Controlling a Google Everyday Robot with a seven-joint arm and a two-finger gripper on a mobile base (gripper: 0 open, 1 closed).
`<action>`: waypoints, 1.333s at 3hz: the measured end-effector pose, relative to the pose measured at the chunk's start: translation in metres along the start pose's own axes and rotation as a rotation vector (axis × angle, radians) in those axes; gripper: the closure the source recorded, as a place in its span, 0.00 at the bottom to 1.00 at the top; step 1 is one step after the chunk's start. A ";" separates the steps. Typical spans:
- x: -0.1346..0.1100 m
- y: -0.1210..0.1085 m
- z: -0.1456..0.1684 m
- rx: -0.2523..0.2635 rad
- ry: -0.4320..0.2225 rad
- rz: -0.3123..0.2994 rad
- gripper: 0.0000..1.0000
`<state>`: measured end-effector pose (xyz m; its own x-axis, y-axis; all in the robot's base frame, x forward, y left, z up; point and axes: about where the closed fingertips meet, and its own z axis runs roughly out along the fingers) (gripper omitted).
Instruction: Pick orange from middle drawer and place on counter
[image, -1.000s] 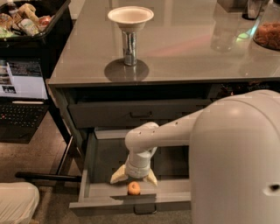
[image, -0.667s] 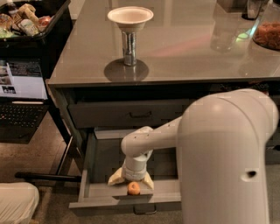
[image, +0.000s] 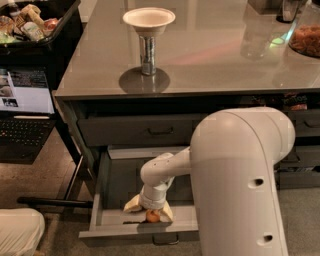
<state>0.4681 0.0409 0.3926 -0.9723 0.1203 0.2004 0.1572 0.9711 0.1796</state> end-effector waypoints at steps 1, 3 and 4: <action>-0.003 -0.005 0.019 0.000 0.011 0.005 0.00; -0.011 -0.010 0.026 -0.004 -0.017 0.009 0.37; -0.021 -0.002 0.004 -0.014 -0.098 0.014 0.60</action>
Offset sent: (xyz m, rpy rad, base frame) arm -0.0034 -0.0044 -0.0500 0.0043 0.0362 -0.0033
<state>0.4874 0.0368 0.3843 -0.9822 0.1540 0.1077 0.1725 0.9663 0.1911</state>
